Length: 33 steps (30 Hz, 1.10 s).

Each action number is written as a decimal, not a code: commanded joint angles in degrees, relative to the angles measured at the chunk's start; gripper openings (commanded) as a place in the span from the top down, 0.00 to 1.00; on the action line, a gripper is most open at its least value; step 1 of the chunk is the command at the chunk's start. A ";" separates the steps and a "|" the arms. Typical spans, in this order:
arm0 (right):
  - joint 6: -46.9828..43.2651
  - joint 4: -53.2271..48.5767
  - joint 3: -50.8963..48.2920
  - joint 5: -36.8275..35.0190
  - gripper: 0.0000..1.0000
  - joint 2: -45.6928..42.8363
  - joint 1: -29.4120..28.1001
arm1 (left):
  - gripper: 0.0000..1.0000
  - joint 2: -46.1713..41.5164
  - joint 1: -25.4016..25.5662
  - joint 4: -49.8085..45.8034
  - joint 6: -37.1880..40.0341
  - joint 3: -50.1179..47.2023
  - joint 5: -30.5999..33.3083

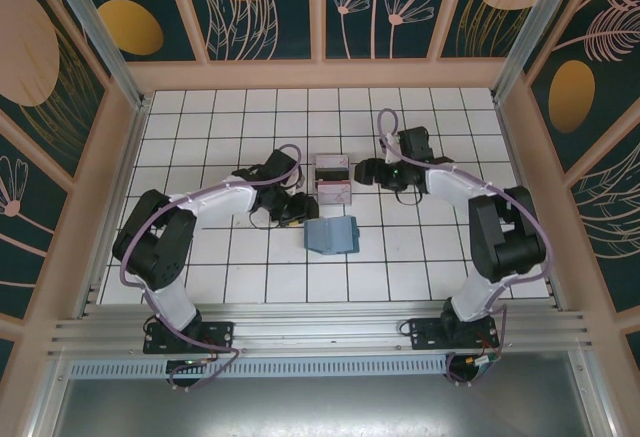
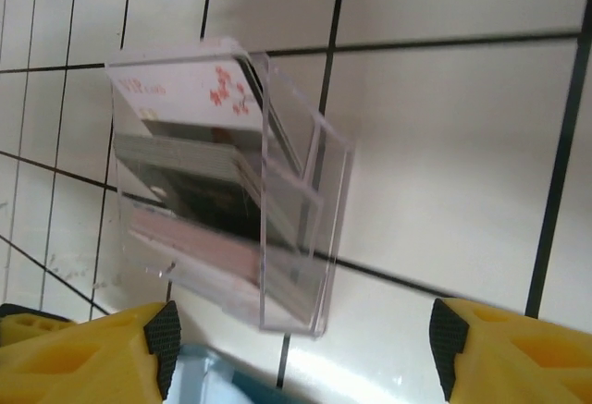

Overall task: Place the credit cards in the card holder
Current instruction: Flip over the card slot in the card holder, then pick up the credit card from the storage box.

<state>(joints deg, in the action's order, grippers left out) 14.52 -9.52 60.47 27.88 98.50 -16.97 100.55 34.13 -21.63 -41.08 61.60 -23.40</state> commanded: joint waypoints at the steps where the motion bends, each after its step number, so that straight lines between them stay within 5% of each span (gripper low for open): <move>1: -6.58 -2.24 6.11 -1.77 0.24 4.34 -0.33 | 0.50 -0.66 -0.59 0.20 1.13 0.56 1.26; 21: -14.91 -7.02 24.60 1.48 0.23 18.40 -2.66 | 0.50 2.25 -6.88 12.70 0.00 7.06 2.38; 25: -15.91 -7.55 25.40 0.84 0.23 19.90 -3.72 | 0.50 7.60 -7.05 9.10 3.06 13.27 10.24; 33: -16.39 -7.71 25.97 -0.31 0.23 21.54 -4.89 | 0.53 14.42 -7.06 15.16 0.29 15.24 2.92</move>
<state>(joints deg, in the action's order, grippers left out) -0.16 -16.58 84.97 28.14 119.39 -21.39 113.36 27.31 -8.71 -40.18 75.96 -18.63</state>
